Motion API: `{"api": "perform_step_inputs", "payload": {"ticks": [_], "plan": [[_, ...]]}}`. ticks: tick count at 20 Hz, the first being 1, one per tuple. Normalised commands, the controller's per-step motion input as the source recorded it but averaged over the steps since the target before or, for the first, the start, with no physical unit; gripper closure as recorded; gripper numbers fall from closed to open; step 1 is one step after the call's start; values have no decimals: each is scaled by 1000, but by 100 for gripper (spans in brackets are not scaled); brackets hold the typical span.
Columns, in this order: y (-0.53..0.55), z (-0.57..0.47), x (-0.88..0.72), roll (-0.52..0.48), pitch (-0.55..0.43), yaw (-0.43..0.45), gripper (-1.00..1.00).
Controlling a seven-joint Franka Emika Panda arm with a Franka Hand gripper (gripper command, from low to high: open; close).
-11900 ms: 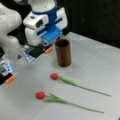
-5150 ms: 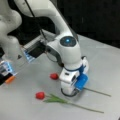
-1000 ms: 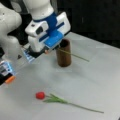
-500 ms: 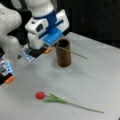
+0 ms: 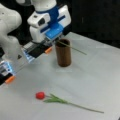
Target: Flower insertion into a vase
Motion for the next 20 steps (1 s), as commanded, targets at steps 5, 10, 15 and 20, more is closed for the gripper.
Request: {"api": "perform_step_inputs", "payload": {"ticks": [5, 10, 15, 20], "plan": [[371, -129, -520, 86, -80, -204, 100], [342, -135, -668, 75, -128, -131, 100], [226, -147, -701, 67, -159, -3, 100], [133, -135, -534, 102, -142, 68, 100]]}}
